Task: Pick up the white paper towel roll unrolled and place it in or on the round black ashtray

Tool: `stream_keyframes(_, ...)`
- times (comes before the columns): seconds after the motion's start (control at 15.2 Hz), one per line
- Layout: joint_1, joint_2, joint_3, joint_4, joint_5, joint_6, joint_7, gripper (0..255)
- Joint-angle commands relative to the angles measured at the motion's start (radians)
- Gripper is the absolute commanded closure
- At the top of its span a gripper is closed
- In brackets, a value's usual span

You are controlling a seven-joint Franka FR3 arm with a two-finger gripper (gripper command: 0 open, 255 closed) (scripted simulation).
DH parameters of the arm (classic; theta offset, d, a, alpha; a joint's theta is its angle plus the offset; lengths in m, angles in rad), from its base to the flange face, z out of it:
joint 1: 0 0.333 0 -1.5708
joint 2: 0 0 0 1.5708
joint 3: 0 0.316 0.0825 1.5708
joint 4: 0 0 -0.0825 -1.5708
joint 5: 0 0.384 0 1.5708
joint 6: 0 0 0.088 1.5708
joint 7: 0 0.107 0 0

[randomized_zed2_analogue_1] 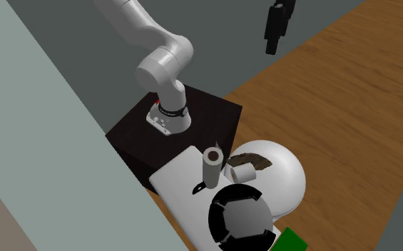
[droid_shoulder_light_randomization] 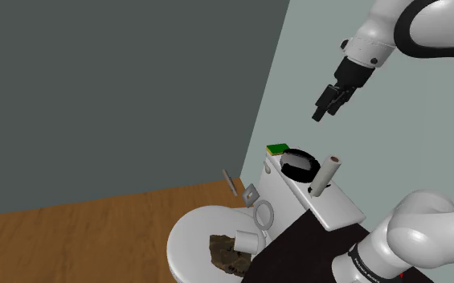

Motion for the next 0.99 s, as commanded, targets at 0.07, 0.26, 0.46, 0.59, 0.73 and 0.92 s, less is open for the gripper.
stream_keyframes(0.07, -0.009, -0.005, -0.013, -0.025, -0.007, 0.014, -0.005, 0)
stream_keyframes(0.26, -0.039, -0.015, -0.054, -0.096, -0.029, 0.056, -0.019, 0)
stream_keyframes(0.46, -0.072, -0.019, -0.095, -0.163, -0.054, 0.099, -0.034, 0)
stream_keyframes(0.59, -0.096, -0.019, -0.123, -0.204, -0.072, 0.129, -0.044, 0)
stream_keyframes(0.73, -0.120, -0.015, -0.152, -0.243, -0.091, 0.160, -0.054, 0)
stream_keyframes(0.92, -0.160, -0.002, -0.197, -0.297, -0.121, 0.208, -0.070, 0)
